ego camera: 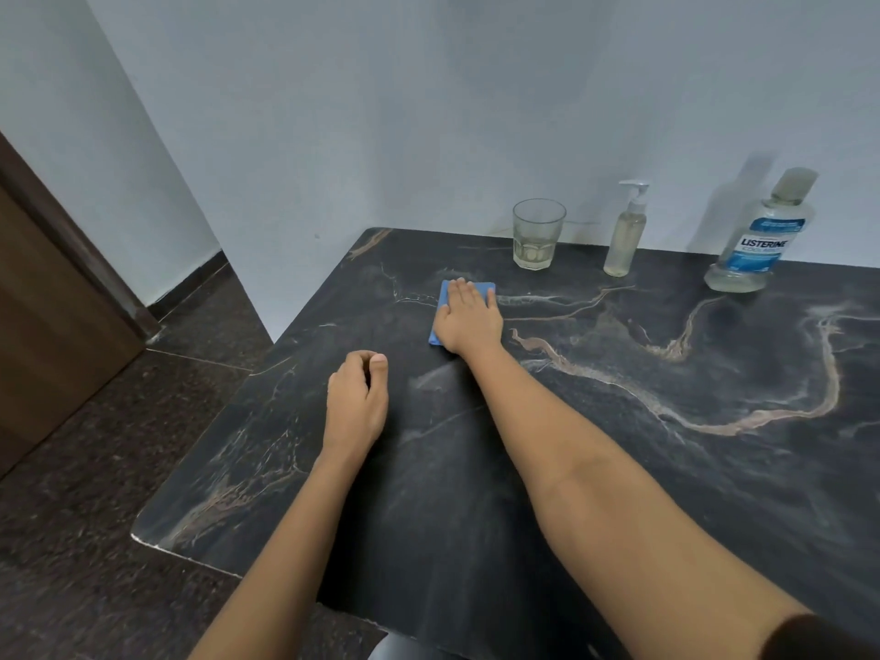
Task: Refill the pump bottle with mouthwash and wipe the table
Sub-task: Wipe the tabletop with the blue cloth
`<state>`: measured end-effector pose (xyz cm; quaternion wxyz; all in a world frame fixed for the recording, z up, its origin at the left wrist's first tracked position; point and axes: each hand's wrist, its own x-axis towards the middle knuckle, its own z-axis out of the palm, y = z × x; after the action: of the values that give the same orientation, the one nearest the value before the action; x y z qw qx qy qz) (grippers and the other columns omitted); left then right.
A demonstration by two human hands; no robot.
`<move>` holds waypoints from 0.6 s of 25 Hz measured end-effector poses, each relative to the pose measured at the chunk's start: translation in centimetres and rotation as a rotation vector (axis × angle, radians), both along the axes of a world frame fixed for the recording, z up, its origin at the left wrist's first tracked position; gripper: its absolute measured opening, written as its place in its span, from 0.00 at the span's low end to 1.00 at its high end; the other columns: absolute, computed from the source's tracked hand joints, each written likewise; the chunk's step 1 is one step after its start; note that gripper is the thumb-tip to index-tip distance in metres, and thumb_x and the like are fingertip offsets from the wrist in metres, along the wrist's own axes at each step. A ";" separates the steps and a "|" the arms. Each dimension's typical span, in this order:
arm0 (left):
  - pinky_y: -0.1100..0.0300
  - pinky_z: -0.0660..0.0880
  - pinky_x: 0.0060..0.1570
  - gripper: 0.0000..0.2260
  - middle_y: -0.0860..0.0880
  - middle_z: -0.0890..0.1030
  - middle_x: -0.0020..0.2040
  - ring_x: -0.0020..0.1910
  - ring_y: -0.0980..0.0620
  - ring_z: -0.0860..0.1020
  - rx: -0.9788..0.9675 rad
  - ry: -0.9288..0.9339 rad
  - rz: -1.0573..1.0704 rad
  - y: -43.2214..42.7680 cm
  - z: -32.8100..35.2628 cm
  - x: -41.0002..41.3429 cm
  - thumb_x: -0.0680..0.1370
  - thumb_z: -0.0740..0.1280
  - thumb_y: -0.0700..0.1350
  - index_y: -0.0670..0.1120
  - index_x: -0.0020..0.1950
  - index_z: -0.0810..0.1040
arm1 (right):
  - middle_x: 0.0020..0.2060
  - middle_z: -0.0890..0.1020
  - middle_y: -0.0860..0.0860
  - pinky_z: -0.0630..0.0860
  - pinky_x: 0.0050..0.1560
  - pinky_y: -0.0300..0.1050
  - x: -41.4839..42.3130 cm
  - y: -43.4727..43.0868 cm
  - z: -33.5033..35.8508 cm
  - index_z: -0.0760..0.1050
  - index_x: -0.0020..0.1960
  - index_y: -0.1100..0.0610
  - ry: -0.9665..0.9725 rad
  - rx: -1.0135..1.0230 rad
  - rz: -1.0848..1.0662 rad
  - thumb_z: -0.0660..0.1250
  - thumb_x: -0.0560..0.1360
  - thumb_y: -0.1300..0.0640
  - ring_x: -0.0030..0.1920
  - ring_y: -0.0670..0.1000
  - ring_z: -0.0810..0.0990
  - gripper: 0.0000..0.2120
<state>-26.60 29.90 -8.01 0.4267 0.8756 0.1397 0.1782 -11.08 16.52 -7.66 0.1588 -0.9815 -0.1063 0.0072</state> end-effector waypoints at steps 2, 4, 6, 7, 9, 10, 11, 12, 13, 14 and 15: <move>0.57 0.65 0.49 0.11 0.50 0.77 0.46 0.51 0.47 0.73 -0.004 -0.010 -0.036 -1.1 0.0 -0.3 0.83 0.55 0.51 0.47 0.52 0.73 | 0.78 0.51 0.52 0.40 0.77 0.53 -0.1 -3.0 0.1 0.48 0.78 0.60 0.007 -0.005 -0.061 0.45 0.81 0.54 0.78 0.49 0.48 0.27; 0.58 0.65 0.49 0.09 0.51 0.77 0.46 0.51 0.48 0.74 0.002 -0.030 -0.077 -2.5 0.1 -0.9 0.83 0.55 0.50 0.48 0.51 0.72 | 0.78 0.50 0.52 0.40 0.77 0.53 -0.6 -6.1 0.2 0.48 0.78 0.60 0.013 -0.022 -0.121 0.44 0.81 0.54 0.78 0.49 0.48 0.27; 0.57 0.66 0.49 0.09 0.51 0.77 0.45 0.51 0.47 0.74 0.024 -0.043 -0.108 -3.5 -0.3 -1.6 0.83 0.55 0.50 0.49 0.51 0.72 | 0.78 0.50 0.52 0.40 0.77 0.53 -1.4 -8.9 0.2 0.47 0.78 0.60 0.017 -0.040 -0.173 0.44 0.81 0.54 0.78 0.49 0.48 0.26; 0.56 0.67 0.49 0.09 0.51 0.77 0.45 0.50 0.46 0.75 0.034 -0.048 -0.120 -3.9 -0.6 -1.9 0.83 0.55 0.51 0.50 0.51 0.72 | 0.78 0.50 0.52 0.40 0.77 0.53 -2.0 -10.1 0.3 0.47 0.78 0.60 0.016 -0.045 -0.198 0.43 0.81 0.54 0.78 0.50 0.48 0.26; 0.53 0.70 0.49 0.10 0.51 0.77 0.43 0.50 0.45 0.75 0.042 -0.062 -0.147 -4.9 -0.9 -2.7 0.82 0.54 0.53 0.51 0.51 0.72 | 0.78 0.50 0.53 0.40 0.77 0.54 -3.4 -12.9 0.4 0.47 0.78 0.61 0.011 -0.051 -0.254 0.43 0.81 0.54 0.78 0.50 0.48 0.26; 0.52 0.71 0.49 0.10 0.51 0.77 0.42 0.49 0.44 0.76 0.045 -0.068 -0.157 -5.4 -1.0 -3.1 0.82 0.54 0.54 0.51 0.51 0.72 | 0.78 0.50 0.53 0.40 0.77 0.54 -4.2 -14.4 0.5 0.47 0.78 0.61 0.015 -0.053 -0.283 0.43 0.81 0.54 0.78 0.50 0.48 0.26; 0.51 0.72 0.50 0.11 0.52 0.77 0.42 0.49 0.44 0.76 0.049 -0.072 -0.166 -6.0 -1.0 -3.5 0.82 0.54 0.55 0.51 0.51 0.72 | 0.78 0.50 0.53 0.40 0.77 0.54 -5.1 -15.8 0.6 0.47 0.78 0.61 0.019 -0.055 -0.314 0.43 0.81 0.54 0.78 0.50 0.48 0.26; 0.50 0.73 0.49 0.12 0.52 0.77 0.42 0.49 0.44 0.76 0.051 -0.075 -0.177 -6.4 -1.0 -3.9 0.82 0.54 0.55 0.51 0.51 0.72 | 0.78 0.50 0.53 0.40 0.77 0.54 -6.0 -17.3 0.6 0.47 0.78 0.61 0.021 -0.057 -0.345 0.43 0.81 0.54 0.78 0.50 0.48 0.26; 0.50 0.73 0.49 0.13 0.52 0.77 0.41 0.49 0.43 0.77 0.053 -0.078 -0.189 -7.0 -1.0 -4.3 0.82 0.53 0.56 0.51 0.51 0.73 | 0.78 0.50 0.53 0.40 0.77 0.54 -7.0 -18.8 0.6 0.47 0.78 0.60 0.020 -0.059 -0.376 0.43 0.81 0.54 0.78 0.50 0.48 0.26; 0.50 0.73 0.48 0.14 0.53 0.76 0.41 0.48 0.43 0.77 0.056 -0.076 -0.196 -7.5 -1.1 -4.8 0.81 0.53 0.56 0.50 0.51 0.73 | 0.78 0.50 0.53 0.40 0.77 0.53 -8.0 -20.2 0.6 0.47 0.78 0.60 0.019 -0.058 -0.403 0.43 0.81 0.54 0.78 0.50 0.48 0.26; 0.51 0.72 0.47 0.15 0.53 0.76 0.41 0.48 0.43 0.77 0.062 -0.076 -0.201 -8.0 -1.1 -5.2 0.81 0.53 0.57 0.49 0.52 0.74 | 0.78 0.51 0.53 0.40 0.77 0.53 -9.0 -21.5 0.6 0.48 0.78 0.60 0.017 -0.055 -0.428 0.43 0.81 0.54 0.78 0.50 0.48 0.26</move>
<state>-31.84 21.90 -9.12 0.4203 0.8905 0.0292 0.1720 -20.05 -4.99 -7.06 0.1309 -0.9856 0.1063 -0.0154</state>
